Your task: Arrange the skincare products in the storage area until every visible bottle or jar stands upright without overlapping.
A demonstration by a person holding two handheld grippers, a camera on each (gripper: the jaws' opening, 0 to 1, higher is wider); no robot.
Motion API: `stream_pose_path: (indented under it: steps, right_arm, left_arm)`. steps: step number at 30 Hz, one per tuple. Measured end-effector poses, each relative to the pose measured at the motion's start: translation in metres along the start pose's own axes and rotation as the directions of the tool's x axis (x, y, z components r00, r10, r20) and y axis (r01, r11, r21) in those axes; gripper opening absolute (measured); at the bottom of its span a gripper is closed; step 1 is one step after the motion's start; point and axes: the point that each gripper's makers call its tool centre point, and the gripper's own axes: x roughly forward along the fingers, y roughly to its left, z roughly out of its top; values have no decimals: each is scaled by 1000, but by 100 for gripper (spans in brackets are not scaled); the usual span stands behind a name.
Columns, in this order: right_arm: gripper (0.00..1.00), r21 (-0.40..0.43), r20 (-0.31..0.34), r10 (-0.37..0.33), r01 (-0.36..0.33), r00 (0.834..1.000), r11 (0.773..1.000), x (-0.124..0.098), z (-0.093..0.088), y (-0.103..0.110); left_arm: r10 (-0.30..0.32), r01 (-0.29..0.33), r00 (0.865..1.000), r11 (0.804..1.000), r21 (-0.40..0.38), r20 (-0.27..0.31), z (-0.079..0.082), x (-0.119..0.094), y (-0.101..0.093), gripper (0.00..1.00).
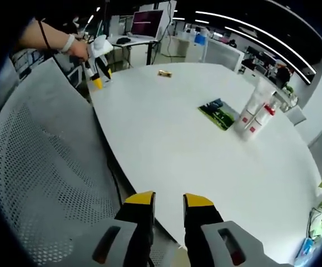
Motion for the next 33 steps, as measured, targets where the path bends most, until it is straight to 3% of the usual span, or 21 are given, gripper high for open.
stream_pose_path:
  steps: [7, 9, 13, 18, 24, 25, 26, 27, 28, 30, 31, 33]
  right_arm:
    - [15, 27, 0, -20, 20, 1000, 999, -1, -1, -5]
    - [15, 29, -3, -20, 20, 1000, 999, -1, -2, -5]
    - [16, 35, -8, -25, 25, 1000, 999, -1, -2, -5]
    - [16, 44, -25, -24, 25, 999, 999, 0, -6, -5]
    - [18, 32, -43, -10, 11, 999, 999, 2, -7, -1]
    - [18, 31, -47, -7, 8, 999, 999, 2, -8, 0]
    - [19, 32, -47, -10, 11, 999, 999, 1, -8, -1]
    - [20, 35, -47, -13, 14, 999, 999, 1, -7, -1]
    - [20, 37, -54, -18, 20, 998, 999, 1, -8, -2]
    - [21, 17, -58, -29, 30, 998, 999, 1, -7, -2]
    - [21, 12, -57, -31, 31, 998, 999, 1, -6, -1]
    - [20, -5, -61, -25, 25, 998, 1000, 1, -5, 1]
  left_arm:
    - [2, -1, 999, 1000, -25, 42, 0, -2, 0, 44]
    - [-2, 2, 1000, 1000, -19, 26, -2, -3, 1, 38]
    - [-22, 22, 1000, 999, 32, -17, -5, -5, -3, 38]
    - [-15, 18, 998, 999, 42, -63, -4, -3, -4, 36]
    - [4, -5, 998, 1000, -11, -59, -4, -2, -7, 35]
    - [4, -5, 999, 1000, -17, -44, -3, -2, -9, 29]
    - [16, -16, 999, 1000, -7, -48, -4, -2, -10, 4]
    - [53, -51, 996, 998, 32, -75, -10, -2, -5, 1]
    - [57, -56, 998, 998, 28, -18, -2, 1, -7, 1]
    - [62, -64, 998, 993, -99, -20, -5, 1, -8, 0]
    - [61, -61, 998, 994, -95, -8, -5, 1, -8, 0]
    - [47, -45, 999, 981, -186, 8, -6, 1, -11, 0]
